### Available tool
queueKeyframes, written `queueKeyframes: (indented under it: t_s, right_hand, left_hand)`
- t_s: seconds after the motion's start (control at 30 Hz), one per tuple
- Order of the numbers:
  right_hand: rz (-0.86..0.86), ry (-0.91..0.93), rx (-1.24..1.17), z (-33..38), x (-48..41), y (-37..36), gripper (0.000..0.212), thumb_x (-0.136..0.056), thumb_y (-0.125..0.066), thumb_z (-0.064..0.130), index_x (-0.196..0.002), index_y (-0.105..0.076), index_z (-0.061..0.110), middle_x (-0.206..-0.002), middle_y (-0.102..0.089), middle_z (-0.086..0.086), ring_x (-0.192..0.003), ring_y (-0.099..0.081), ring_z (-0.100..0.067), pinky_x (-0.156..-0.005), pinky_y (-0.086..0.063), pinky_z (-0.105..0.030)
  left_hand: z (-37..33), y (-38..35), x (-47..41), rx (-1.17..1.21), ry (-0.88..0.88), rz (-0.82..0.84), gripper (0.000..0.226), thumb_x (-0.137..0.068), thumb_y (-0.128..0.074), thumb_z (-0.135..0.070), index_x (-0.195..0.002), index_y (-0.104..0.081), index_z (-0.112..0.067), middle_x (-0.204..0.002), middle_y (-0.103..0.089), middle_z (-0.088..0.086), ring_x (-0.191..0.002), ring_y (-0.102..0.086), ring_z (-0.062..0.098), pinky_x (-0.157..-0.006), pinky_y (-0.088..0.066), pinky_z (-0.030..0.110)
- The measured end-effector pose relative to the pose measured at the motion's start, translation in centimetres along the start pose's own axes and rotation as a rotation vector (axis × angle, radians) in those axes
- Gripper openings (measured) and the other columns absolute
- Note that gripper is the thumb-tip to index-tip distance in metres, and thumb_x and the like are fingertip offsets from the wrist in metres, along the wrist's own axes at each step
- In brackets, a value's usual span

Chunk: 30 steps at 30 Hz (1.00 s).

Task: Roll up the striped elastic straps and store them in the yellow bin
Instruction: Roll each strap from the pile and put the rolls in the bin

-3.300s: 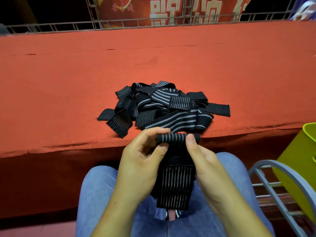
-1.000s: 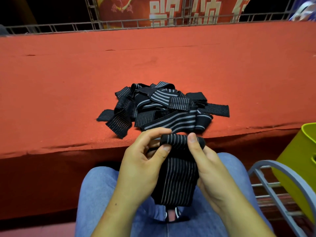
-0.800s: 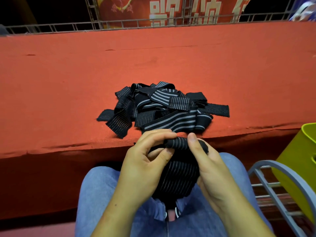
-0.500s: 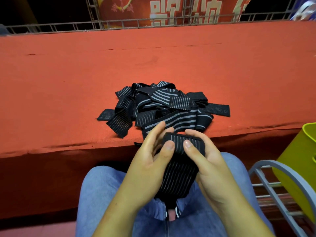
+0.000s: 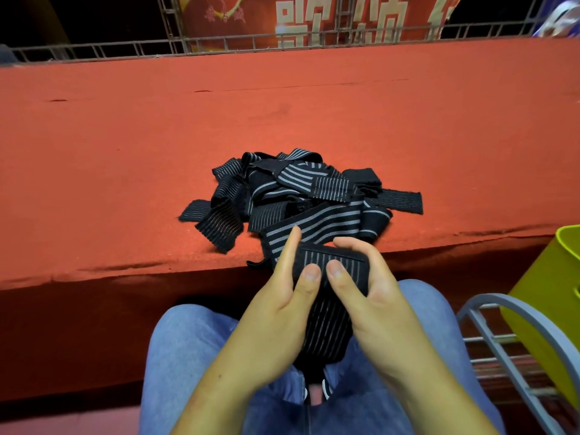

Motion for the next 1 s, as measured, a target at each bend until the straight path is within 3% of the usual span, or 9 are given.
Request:
queueKeyframes:
  t_s: [0.07, 0.17, 0.3, 0.5, 0.57, 0.67, 0.9, 1.0]
  right_hand:
    - [-0.016, 0.015, 0.013, 0.0, -0.1, 0.2, 0.028, -0.098, -0.069, 0.031, -0.123, -0.063, 0.041, -0.12, -0.077, 0.008, -0.114, -0.072, -0.011, -0.108, -0.053, -0.048]
    - [-0.029, 0.033, 0.033, 0.0, -0.2, 0.5, 0.029, -0.101, -0.068, 0.023, -0.122, -0.064, 0.042, -0.12, -0.076, 0.007, -0.113, -0.072, -0.013, -0.107, -0.054, -0.049]
    - [-0.03, 0.033, 0.041, -0.1, -0.3, 0.6, 0.03, -0.101, -0.069, 0.023, -0.12, -0.065, 0.046, -0.118, -0.077, 0.007, -0.11, -0.073, -0.012, -0.104, -0.056, -0.047]
    - [-0.022, -0.009, -0.035, -0.1, -0.3, 0.5, 0.041, -0.084, -0.073, 0.046, -0.124, -0.064, 0.045, -0.12, -0.077, 0.005, -0.113, -0.073, -0.013, -0.104, -0.056, -0.045]
    - [-0.019, -0.017, -0.069, -0.1, -0.5, 0.4, 0.041, -0.09, -0.078, 0.046, -0.128, -0.065, 0.035, -0.12, -0.078, 0.002, -0.115, -0.073, -0.014, -0.106, -0.054, -0.044]
    - [-0.003, -0.041, -0.131, -0.3, -0.6, 0.3, 0.037, -0.092, -0.07, 0.038, -0.126, -0.069, 0.023, -0.123, -0.077, -0.003, -0.119, -0.072, -0.019, -0.11, -0.051, -0.047]
    - [0.058, -0.139, -0.201, 0.0, -0.3, 0.3, 0.045, -0.095, -0.064, 0.047, -0.13, -0.071, 0.02, -0.127, -0.077, -0.001, -0.125, -0.069, -0.018, -0.117, -0.045, -0.052]
    - [0.065, -0.165, -0.203, -0.1, -0.4, 0.3, 0.051, -0.095, -0.065, 0.06, -0.129, -0.073, 0.023, -0.129, -0.076, -0.002, -0.127, -0.069, -0.021, -0.118, -0.043, -0.054]
  left_hand:
    - [0.1, 0.1, -0.1, 0.02, -0.007, 0.003, 0.072, -0.095, -0.045, -0.063, -0.16, -0.021, -0.045, -0.132, -0.044, -0.056, -0.133, -0.037, -0.025, -0.115, -0.03, 0.018]
    - [0.2, 0.4, -0.4, 0.053, -0.038, -0.055, 0.068, -0.093, -0.053, -0.063, -0.154, -0.043, -0.037, -0.144, -0.055, -0.032, -0.137, -0.045, -0.012, -0.12, -0.034, 0.03]
    - [-0.5, 0.5, -0.4, 0.108, -0.069, -0.086, 0.028, -0.103, -0.062, -0.027, -0.13, -0.065, -0.027, -0.122, -0.074, -0.016, -0.117, -0.067, 0.001, -0.097, -0.049, 0.016]
    - [-0.6, 0.5, -0.4, 0.158, -0.094, -0.127, 0.026, -0.099, -0.064, -0.009, -0.12, -0.07, -0.023, -0.113, -0.078, -0.009, -0.105, -0.073, 0.012, -0.09, -0.054, 0.018]
    - [-0.6, 0.5, -0.4, 0.165, -0.098, -0.152, 0.027, -0.098, -0.066, -0.008, -0.117, -0.071, -0.026, -0.112, -0.078, -0.012, -0.103, -0.073, 0.009, -0.089, -0.053, 0.017]
    - [-0.6, 0.6, -0.4, 0.162, -0.127, -0.176, 0.03, -0.097, -0.066, -0.006, -0.121, -0.069, -0.024, -0.114, -0.077, -0.013, -0.107, -0.071, 0.007, -0.092, -0.052, 0.016]
    - [-0.7, 0.8, -0.4, 0.165, -0.177, -0.188, 0.038, -0.096, -0.065, 0.002, -0.126, -0.067, -0.021, -0.118, -0.075, -0.009, -0.116, -0.069, 0.01, -0.1, -0.052, 0.023]
    - [-0.8, 0.7, -0.4, 0.156, -0.188, -0.189, 0.042, -0.094, -0.066, 0.007, -0.123, -0.069, -0.024, -0.118, -0.075, -0.008, -0.115, -0.069, 0.01, -0.096, -0.052, 0.019]
Point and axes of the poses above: each hand's wrist, its own x-axis away from the middle knuckle, its own y-axis out of the back of the hand, z = x × y, the point moved 1 cm from there along -x, towards the middle knuckle
